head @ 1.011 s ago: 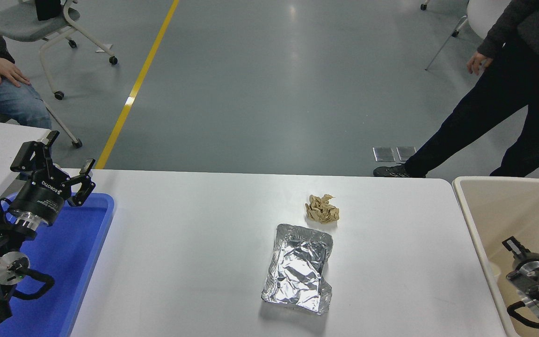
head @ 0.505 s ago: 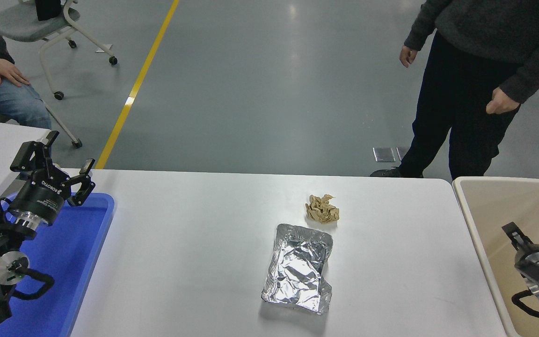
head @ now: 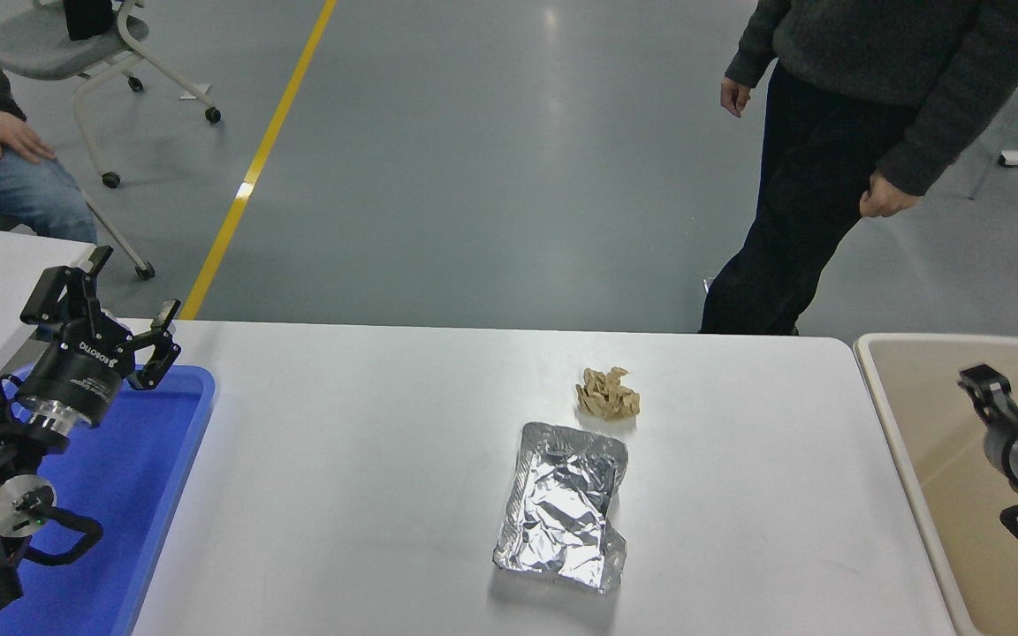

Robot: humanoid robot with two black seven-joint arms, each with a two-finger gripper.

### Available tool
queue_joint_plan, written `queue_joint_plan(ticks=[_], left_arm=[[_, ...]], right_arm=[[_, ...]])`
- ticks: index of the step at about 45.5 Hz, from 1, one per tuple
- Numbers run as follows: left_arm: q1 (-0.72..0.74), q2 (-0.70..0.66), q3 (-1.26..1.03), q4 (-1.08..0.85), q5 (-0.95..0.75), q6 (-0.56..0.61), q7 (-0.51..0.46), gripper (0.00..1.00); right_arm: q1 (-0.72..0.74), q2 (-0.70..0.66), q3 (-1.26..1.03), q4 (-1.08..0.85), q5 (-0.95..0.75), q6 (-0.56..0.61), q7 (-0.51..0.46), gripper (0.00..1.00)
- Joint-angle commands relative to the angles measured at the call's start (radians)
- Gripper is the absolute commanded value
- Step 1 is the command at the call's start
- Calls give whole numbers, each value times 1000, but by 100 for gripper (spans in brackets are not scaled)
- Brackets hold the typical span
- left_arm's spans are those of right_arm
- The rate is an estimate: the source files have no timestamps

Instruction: Clean the table surface

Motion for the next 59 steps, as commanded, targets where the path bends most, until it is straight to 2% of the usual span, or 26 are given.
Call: queue_joint_plan(ticks=[1, 7, 13, 31, 45, 59], left_arm=[[0, 1, 0, 0, 0, 0, 0, 100], [0, 1, 0, 0, 0, 0, 0, 100], [0, 1, 0, 0, 0, 0, 0, 100], [0, -1, 0, 0, 0, 0, 0, 100], [0, -1, 0, 1, 0, 0, 0, 100], [0, 1, 0, 0, 0, 0, 0, 100]], right_arm=[[-30, 48, 220, 104, -5, -4, 23, 100], [-82, 156, 363, 105, -11, -12, 43, 100], [-121, 251, 468, 105, -12, -12, 122, 100], [-171, 400, 590, 98, -15, -10, 316, 100], [-265, 466, 670, 96, -129, -10, 373, 100], [-283, 473, 690, 90, -136, -10, 382, 100]])
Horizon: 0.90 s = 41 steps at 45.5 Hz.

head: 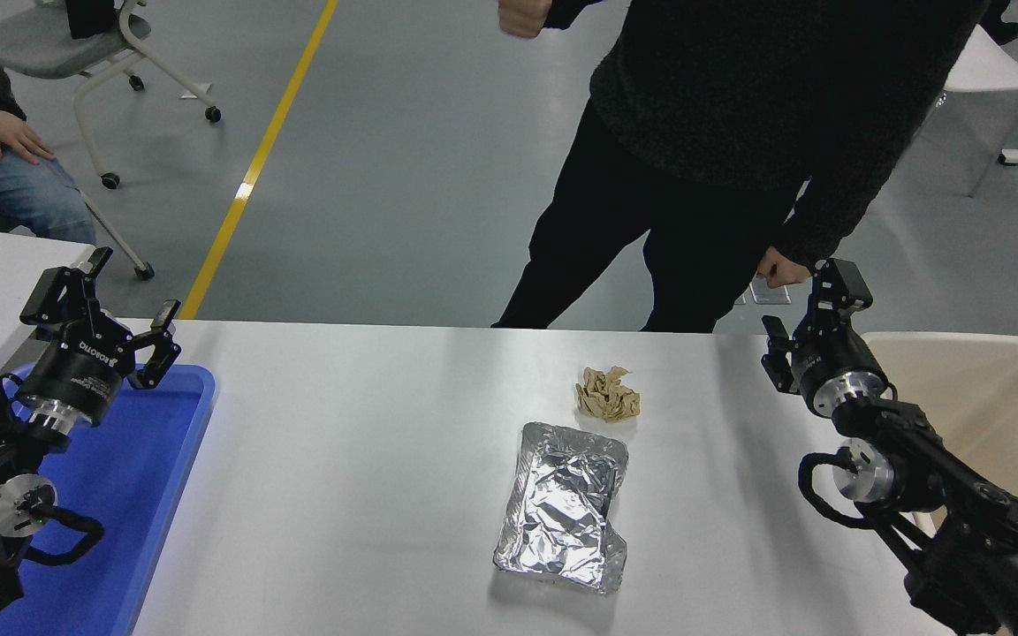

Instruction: Clean the table surface

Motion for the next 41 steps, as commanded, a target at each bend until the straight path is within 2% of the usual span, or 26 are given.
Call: queue_joint_plan(ticks=[1, 25, 32, 41], left_arm=[[0, 0, 0, -1, 0, 0, 0, 100], [0, 1, 0, -1, 0, 0, 0, 100], [0, 1, 0, -1, 0, 0, 0, 100], [0, 1, 0, -1, 0, 0, 0, 100]], right_arm=[[-22, 15, 24, -4, -20, 0, 16, 100], [-16, -32, -7, -6, -46, 3, 14, 100], [3, -75, -116, 2, -176, 3, 10, 100], [64, -143, -312, 13, -247, 6, 8, 100]])
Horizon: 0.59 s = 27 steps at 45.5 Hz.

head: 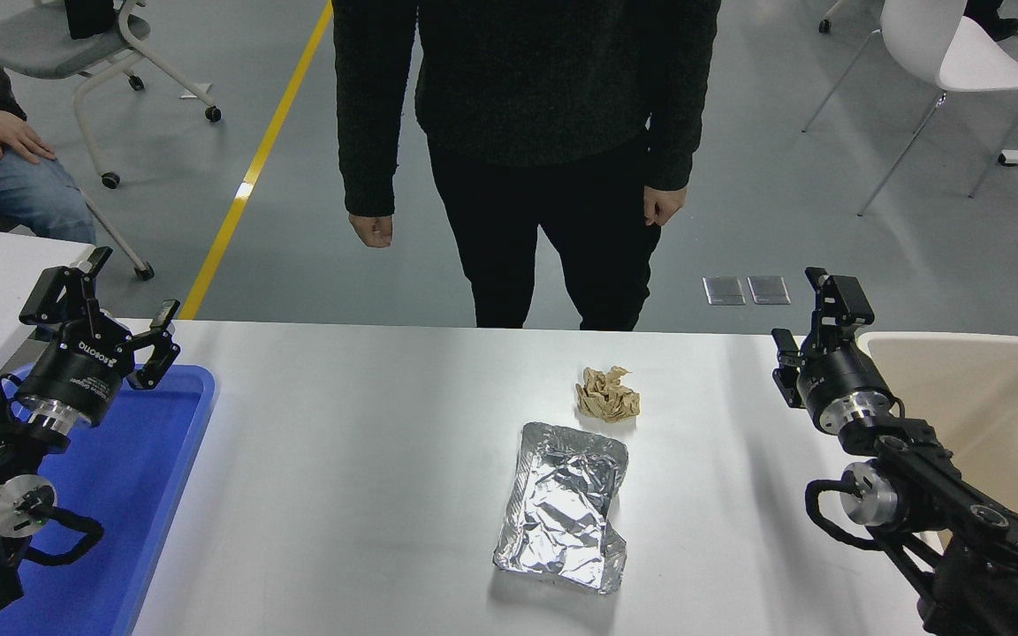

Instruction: Clean the table surface

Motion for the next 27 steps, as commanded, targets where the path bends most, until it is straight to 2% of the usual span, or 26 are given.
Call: queue_joint_plan(ticks=[1, 13, 27], left_arm=[[0, -1, 0, 0, 0, 0, 0, 100], [0, -1, 0, 0, 0, -2, 0, 100], [0, -1, 0, 0, 0, -2, 0, 100]], right_arm=[[64, -79, -212, 13, -94, 2, -2, 100], [163, -229, -499, 137, -176, -3, -2, 100], [369, -476, -787, 352, -236, 5, -8, 100]])
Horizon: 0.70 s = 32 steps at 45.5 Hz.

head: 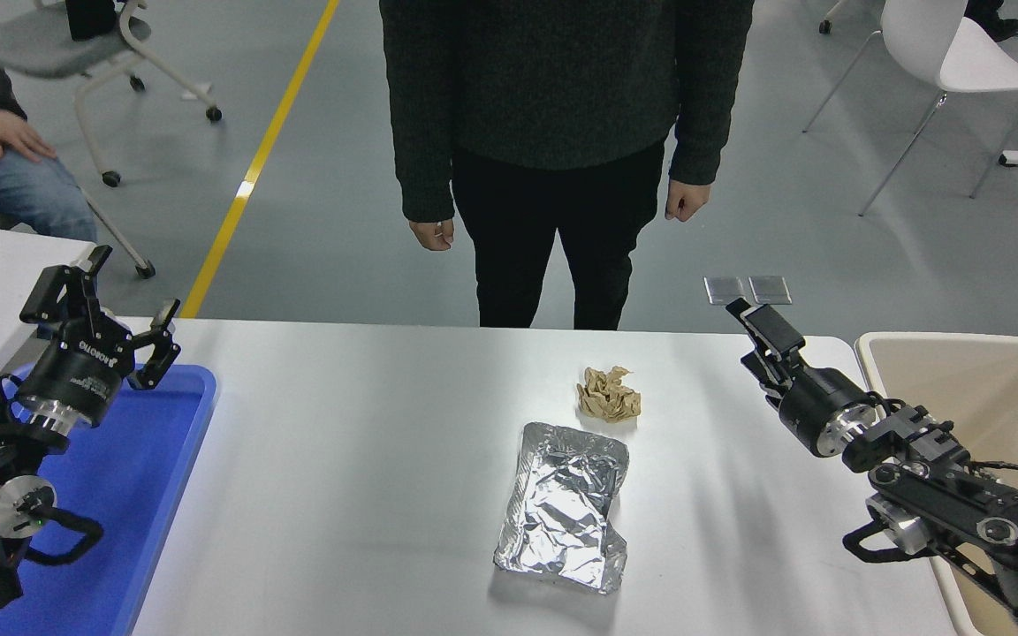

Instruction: Clean the table surface

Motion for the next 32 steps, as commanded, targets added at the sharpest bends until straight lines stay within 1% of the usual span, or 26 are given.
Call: queue_joint_plan(ticks=[1, 5, 11, 15, 19, 24, 32], left_arm=[[0, 1, 0, 0, 0, 0, 0, 100], [0, -1, 0, 0, 0, 0, 0, 100], [0, -1, -2, 0, 0, 0, 0, 100], [0, -1, 0, 0, 0, 0, 0, 100], [0, -1, 0, 0, 0, 0, 0, 100], [0, -1, 0, 0, 0, 0, 0, 100], [0, -1, 0, 0, 0, 0, 0, 100]], right_arm=[[153, -183, -229, 165, -46, 7, -8, 100], [202, -235, -284, 229, -46, 7, -25, 100], [252, -306, -344, 326, -46, 12, -83, 100], [279, -344, -364, 371, -55, 44, -117, 100], [299, -375, -382, 407, -87, 64, -173, 100], [321, -401, -411, 446, -133, 79, -271, 100], [384, -422, -442, 493, -150, 165, -385, 99]])
